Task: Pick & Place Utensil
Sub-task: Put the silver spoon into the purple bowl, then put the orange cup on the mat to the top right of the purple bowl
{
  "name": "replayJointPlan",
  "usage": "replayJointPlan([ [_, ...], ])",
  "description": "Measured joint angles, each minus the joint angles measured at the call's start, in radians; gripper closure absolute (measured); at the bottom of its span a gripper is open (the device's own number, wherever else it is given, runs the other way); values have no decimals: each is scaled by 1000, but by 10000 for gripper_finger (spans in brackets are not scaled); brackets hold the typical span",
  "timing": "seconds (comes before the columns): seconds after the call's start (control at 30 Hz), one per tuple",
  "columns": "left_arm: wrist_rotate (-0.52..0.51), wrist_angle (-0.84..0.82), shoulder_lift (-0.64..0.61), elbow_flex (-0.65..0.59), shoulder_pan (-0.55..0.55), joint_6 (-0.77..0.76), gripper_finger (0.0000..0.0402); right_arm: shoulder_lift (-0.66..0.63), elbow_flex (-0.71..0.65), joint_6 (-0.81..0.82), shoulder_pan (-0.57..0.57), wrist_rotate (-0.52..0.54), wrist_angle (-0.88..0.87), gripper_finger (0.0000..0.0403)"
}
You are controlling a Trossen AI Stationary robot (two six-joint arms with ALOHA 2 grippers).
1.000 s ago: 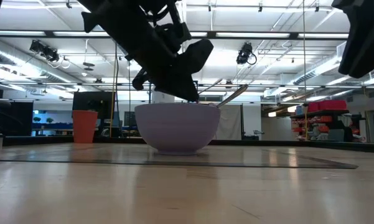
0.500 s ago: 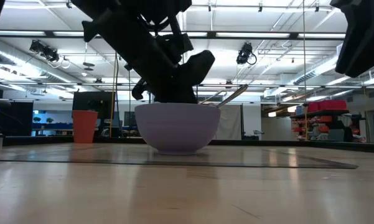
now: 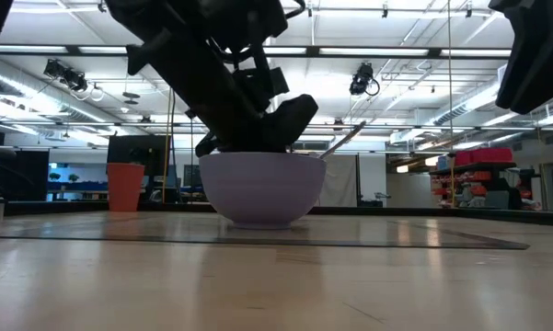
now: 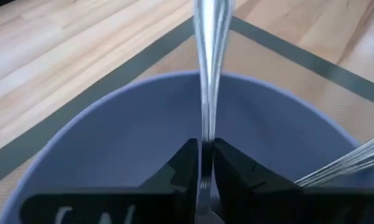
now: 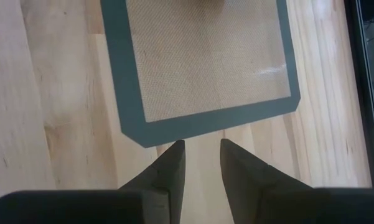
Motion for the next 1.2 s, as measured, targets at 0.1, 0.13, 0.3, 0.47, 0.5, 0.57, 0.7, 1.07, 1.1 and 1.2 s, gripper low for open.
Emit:
replayJointPlan([
  [0.1, 4, -2, -2, 0, 3, 1, 331, 0, 0, 0, 0, 0, 2, 298],
  [0.13, 8, -6, -8, 0, 3, 1, 326, 0, 0, 0, 0, 0, 3, 298],
  [0.3, 53, -21, -64, 0, 3, 34, 301, 0, 0, -1, 0, -1, 2, 298],
  [0.47, 137, -48, -189, 0, -4, 100, 286, 0, 0, -17, 0, -1, 7, 298],
  [0.5, 160, -66, -216, 0, -10, 104, 285, 0, 0, -18, 0, 2, 8, 298],
  [0.57, 195, -103, -273, 0, -27, 103, 285, 0, 0, -18, 0, 6, 12, 298],
  [0.7, 190, -235, -383, 0, -77, 77, 286, 0, 0, -18, 0, 29, 19, 298],
  [1.07, -228, -599, -550, 0, -94, -125, 286, 0, 0, -48, -1, 59, 57, 298],
  [1.1, -237, -612, -550, 0, -73, -134, 286, 0, 0, -48, -1, 59, 60, 298],
  [1.2, -230, -619, -539, 0, -10, -133, 287, 0, 0, -48, -1, 60, 73, 298],
])
